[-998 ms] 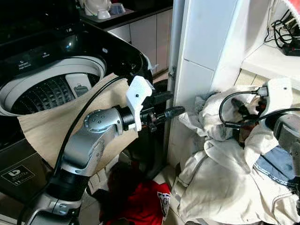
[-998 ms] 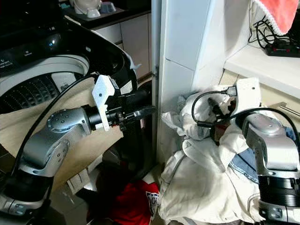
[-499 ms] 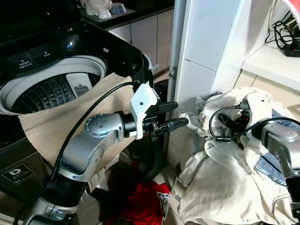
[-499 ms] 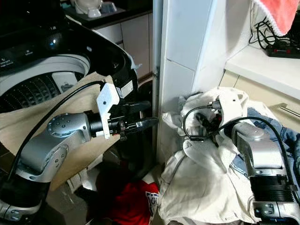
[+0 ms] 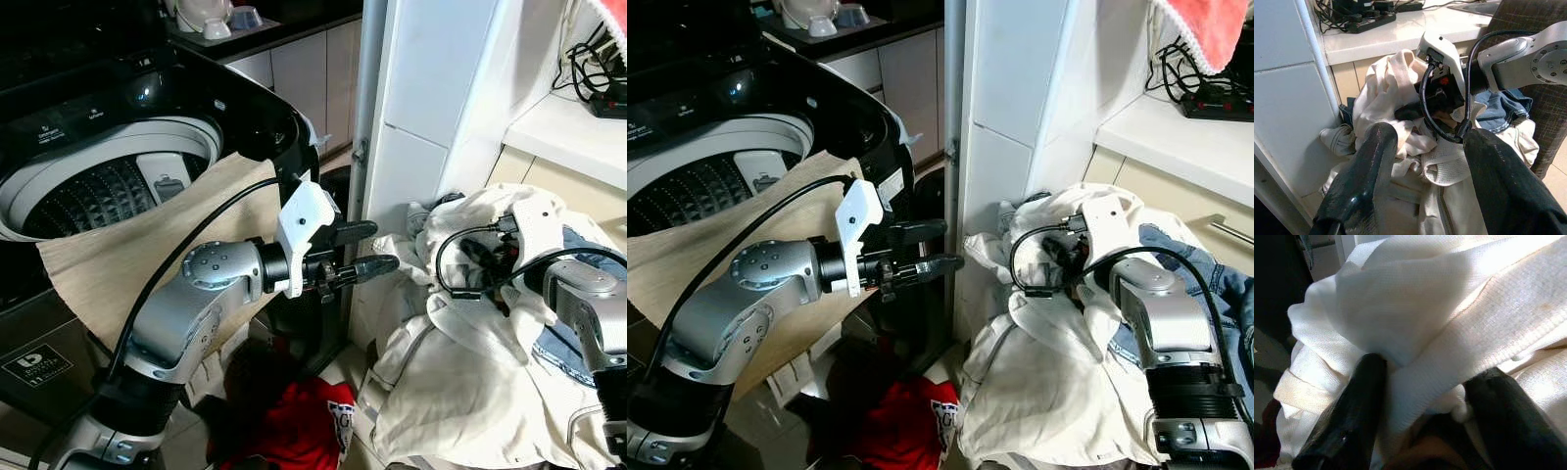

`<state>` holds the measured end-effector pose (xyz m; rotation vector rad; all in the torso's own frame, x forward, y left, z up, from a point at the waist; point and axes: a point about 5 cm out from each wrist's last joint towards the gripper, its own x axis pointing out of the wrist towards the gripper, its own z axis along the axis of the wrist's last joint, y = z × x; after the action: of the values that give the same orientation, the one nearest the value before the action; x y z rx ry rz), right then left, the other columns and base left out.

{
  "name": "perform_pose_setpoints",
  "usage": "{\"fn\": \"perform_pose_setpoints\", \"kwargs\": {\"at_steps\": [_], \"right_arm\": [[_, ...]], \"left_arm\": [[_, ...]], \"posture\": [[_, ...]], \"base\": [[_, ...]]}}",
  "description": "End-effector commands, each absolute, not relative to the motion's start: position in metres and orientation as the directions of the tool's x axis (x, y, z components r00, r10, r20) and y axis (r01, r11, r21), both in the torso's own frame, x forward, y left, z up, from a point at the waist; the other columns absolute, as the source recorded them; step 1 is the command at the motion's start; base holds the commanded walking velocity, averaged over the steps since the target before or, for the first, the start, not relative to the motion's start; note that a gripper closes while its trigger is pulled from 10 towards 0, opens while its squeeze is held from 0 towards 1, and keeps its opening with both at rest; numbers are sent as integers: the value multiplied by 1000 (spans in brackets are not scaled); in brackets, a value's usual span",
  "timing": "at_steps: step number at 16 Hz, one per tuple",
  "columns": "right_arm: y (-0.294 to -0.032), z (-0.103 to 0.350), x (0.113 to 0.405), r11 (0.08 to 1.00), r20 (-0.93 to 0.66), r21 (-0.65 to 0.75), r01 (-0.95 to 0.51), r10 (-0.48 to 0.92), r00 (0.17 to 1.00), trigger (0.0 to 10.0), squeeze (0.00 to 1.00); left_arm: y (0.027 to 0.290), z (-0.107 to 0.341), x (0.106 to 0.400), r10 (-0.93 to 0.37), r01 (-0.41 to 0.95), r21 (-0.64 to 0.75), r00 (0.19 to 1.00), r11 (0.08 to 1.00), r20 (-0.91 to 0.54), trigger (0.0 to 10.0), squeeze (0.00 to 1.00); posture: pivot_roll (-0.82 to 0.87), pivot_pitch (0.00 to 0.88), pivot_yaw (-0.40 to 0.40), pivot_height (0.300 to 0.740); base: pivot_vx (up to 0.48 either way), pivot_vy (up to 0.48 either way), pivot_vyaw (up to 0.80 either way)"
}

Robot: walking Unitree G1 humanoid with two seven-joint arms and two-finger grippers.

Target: Clothes washing

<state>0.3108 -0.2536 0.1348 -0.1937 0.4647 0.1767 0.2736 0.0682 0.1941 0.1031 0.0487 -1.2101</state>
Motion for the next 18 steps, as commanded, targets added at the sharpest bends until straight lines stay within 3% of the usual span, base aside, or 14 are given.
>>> {"fn": "perform_pose_setpoints", "kwargs": {"at_steps": [1, 6, 7, 9, 11, 14, 18], "right_arm": [[-257, 136, 311, 976, -451, -116, -183, 113, 885, 0, 0], [-259, 139, 311, 983, -430, -67, -171, 126, 894, 0, 0], [-258, 143, 311, 985, -405, -24, -168, 144, 903, 0, 0], [-255, 162, 309, 973, -283, 131, -190, 220, 934, 0, 0], [-246, 175, 304, 933, -185, 235, -274, 319, 929, 0, 0], [-236, 200, 284, 821, 14, 313, -477, 498, 867, 0, 0], [-234, 224, 264, 737, 159, 323, -593, 576, 802, 0, 0]], "left_arm": [[68, 194, 271, -934, 939, 53, 344, 340, -100, 10000, 0], [66, 193, 275, -921, 925, 46, 379, 376, -87, 10000, 0], [67, 194, 278, -911, 913, 48, 407, 404, -72, 10000, 0], [73, 204, 294, -832, 831, 18, 555, 555, 24, 10000, 0], [77, 212, 303, -788, 790, 19, 610, 613, 80, 10000, 0], [79, 229, 308, -753, 767, 3, 628, 641, 195, 10000, 0], [73, 234, 307, -766, 787, -4, 602, 617, 225, 10000, 0]], "posture": [[-144, 0, 60, 740], [-149, 0, 54, 740], [-150, 0, 50, 740], [-158, 0, 51, 740], [-161, 0, 49, 740], [-166, 0, 41, 740], [-173, 0, 43, 740]], "base": [[0, 0, 0], [0, 0, 0], [0, 0, 0], [0, 0, 0], [0, 0, 0], [0, 0, 0], [0, 0, 0]]}}
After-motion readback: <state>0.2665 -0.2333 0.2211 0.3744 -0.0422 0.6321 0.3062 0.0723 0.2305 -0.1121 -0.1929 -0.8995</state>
